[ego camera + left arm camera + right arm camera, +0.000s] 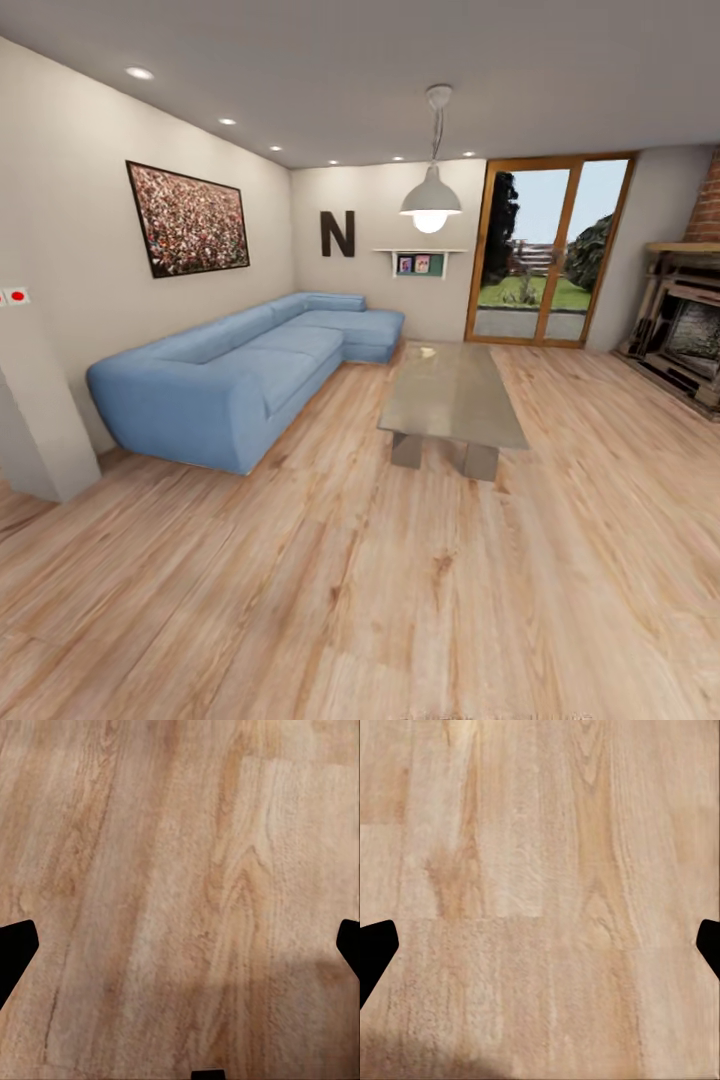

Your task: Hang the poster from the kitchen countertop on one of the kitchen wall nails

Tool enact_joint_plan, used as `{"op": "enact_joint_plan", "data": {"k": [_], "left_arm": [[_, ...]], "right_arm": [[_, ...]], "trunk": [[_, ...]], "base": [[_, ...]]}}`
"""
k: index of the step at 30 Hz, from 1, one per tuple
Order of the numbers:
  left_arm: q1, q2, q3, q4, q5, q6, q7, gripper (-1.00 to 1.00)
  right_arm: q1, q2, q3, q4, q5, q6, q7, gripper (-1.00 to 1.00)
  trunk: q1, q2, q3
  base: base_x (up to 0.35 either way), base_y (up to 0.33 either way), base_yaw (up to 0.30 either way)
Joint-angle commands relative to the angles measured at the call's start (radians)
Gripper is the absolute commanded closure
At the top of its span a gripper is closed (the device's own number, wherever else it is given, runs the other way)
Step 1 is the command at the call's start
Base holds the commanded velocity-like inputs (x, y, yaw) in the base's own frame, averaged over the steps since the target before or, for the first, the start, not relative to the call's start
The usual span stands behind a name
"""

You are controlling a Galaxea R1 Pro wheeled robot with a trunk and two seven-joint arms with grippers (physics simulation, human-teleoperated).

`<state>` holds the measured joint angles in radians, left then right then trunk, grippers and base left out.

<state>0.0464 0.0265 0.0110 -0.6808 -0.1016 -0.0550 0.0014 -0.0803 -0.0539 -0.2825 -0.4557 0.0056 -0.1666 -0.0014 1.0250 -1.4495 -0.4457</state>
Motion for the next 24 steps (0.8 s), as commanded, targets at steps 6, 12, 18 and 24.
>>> {"op": "enact_joint_plan", "data": {"k": [6,12,18,24], "left_arm": [[0.000,0.000,0.001,-0.002,-0.010,-0.002,0.000,-1.00],[0.001,0.000,0.001,-0.002,-0.010,-0.002,0.000,-1.00],[0.000,0.000,0.001,-0.002,-0.010,-0.002,0.000,-1.00],[0.000,0.001,0.001,-0.002,-0.010,-0.002,0.000,-1.00]], "right_arm": [[-0.001,0.000,-0.001,0.002,0.001,-0.004,0.000,-1.00],[-0.001,0.000,-0.001,0.002,0.001,-0.004,0.000,-1.00],[-0.001,0.000,-0.002,0.002,0.001,-0.004,0.000,-1.00],[-0.001,0.000,-0.001,0.002,0.001,-0.003,0.000,-1.00]], "trunk": [[0.000,0.000,-0.001],[0.000,0.000,-0.001],[0.000,0.000,-0.001],[0.000,0.000,-0.001]], "base": [[0.001,-0.305,-0.298],[-0.072,-0.301,-0.300],[-0.165,-0.280,-0.300],[-0.187,-0.243,-0.300]]}}
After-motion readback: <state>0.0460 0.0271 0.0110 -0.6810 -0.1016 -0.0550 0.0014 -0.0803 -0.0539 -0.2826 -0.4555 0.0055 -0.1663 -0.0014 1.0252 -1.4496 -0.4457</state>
